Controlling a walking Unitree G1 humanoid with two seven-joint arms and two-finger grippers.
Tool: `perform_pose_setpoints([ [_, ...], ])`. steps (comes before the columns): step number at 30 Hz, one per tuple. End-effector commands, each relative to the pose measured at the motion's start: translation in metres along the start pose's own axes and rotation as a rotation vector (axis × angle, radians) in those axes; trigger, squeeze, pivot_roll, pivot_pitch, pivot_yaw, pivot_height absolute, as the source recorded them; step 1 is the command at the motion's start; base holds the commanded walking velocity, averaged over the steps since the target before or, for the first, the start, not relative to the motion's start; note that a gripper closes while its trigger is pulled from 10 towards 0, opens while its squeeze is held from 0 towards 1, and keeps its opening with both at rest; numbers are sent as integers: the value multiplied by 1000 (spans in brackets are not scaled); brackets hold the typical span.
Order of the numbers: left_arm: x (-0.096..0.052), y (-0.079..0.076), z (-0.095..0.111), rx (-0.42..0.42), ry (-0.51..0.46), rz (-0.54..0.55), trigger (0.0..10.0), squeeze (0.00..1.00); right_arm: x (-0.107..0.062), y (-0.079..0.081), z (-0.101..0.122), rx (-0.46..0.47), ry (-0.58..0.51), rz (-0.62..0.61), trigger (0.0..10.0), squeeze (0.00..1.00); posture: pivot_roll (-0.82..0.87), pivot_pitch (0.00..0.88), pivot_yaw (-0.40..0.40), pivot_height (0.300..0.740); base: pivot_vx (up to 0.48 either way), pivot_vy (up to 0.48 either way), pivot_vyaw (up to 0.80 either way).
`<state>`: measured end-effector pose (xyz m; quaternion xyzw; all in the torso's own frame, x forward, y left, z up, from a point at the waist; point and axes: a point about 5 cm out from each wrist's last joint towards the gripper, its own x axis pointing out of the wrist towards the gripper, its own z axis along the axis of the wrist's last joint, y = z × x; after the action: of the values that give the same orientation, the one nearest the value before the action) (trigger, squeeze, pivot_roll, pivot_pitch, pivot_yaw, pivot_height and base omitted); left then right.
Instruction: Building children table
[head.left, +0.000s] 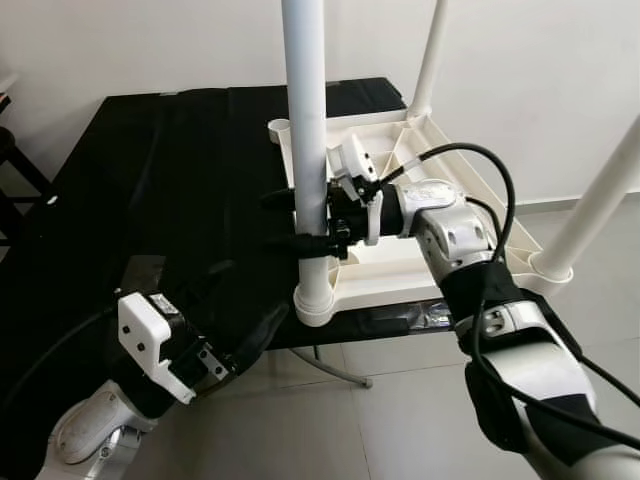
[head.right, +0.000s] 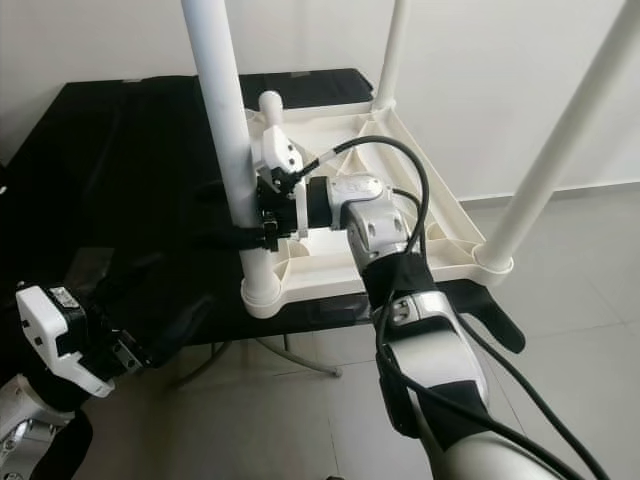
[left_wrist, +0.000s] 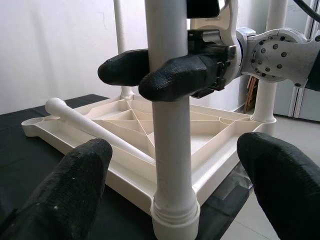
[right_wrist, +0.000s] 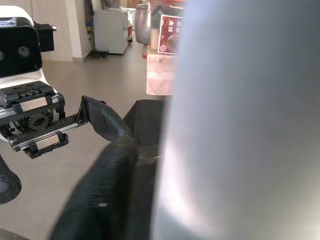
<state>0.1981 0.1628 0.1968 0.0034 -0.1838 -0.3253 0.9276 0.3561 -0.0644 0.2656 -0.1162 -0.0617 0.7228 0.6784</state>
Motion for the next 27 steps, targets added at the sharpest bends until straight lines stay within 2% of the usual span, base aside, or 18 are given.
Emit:
perform_pose_setpoints([
  [1,-2,0,2,26,2,6,10000,0,7,2,-1,-11,-9,59,0,0,21,113,-26,740,0,0,0],
  [2,-2,0,2,26,2,6,10000,0,7,2,-1,-11,-9,59,0,0,21,113,-26,740,0,0,0],
  [5,-2,0,2,27,0,9,10000,0,3,-2,-5,-56,-4,-63,0,0,17,112,-28,740,0,0,0],
  [6,-1,0,2,27,-1,8,10000,0,3,-4,-10,-42,-2,-185,0,0,11,113,-32,740,0,0,0],
  [7,-1,0,2,27,-1,8,10000,0,3,-4,-10,-42,-2,-185,0,0,11,113,-32,740,0,0,0],
  [9,-1,-1,2,26,-2,7,10000,0,6,-2,-20,5,-2,-385,0,0,12,113,-35,740,0,0,0],
  [11,-1,-1,2,26,-2,7,10000,0,6,-2,-20,5,-2,-385,0,0,12,113,-35,740,0,0,0],
  [12,-1,0,2,26,-4,7,10000,0,14,8,-37,28,45,-592,0,0,7,116,-28,740,0,0,0],
  [13,-1,0,2,26,-4,7,10000,0,14,8,-37,28,45,-592,0,0,7,116,-28,740,0,0,0],
  [14,0,0,2,25,-5,5,10000,0,23,29,-55,99,85,-775,0,0,3,118,-20,740,0,0,0],
  [15,0,0,2,25,-5,5,10000,0,23,29,-55,99,85,-775,0,0,3,118,-20,740,0,0,0],
  [16,2,1,2,23,-7,-1,10000,0,27,44,-65,122,119,-908,0,0,0,116,-20,740,0,0,0],
  [17,2,1,2,23,-7,-1,10000,0,27,44,-65,122,119,-908,0,0,0,116,-20,740,0,0,0],
  [18,5,1,1,19,-11,-16,10000,0,31,49,-71,148,147,-998,0,0,-8,105,-22,740,0,0,0],
  [25,6,2,0,23,-17,-16,10000,0,34,40,-64,125,138,-991,0,0,-17,96,-28,740,0,0,0],
  [26,7,2,0,23,-20,-14,10000,0,34,36,-63,128,139,-980,3333,0,-20,91,-29,740,0,0,0],
  [27,8,1,-1,22,-22,-13,10000,0,34,33,-63,130,139,-973,3333,0,-20,91,-29,740,0,0,0],
])
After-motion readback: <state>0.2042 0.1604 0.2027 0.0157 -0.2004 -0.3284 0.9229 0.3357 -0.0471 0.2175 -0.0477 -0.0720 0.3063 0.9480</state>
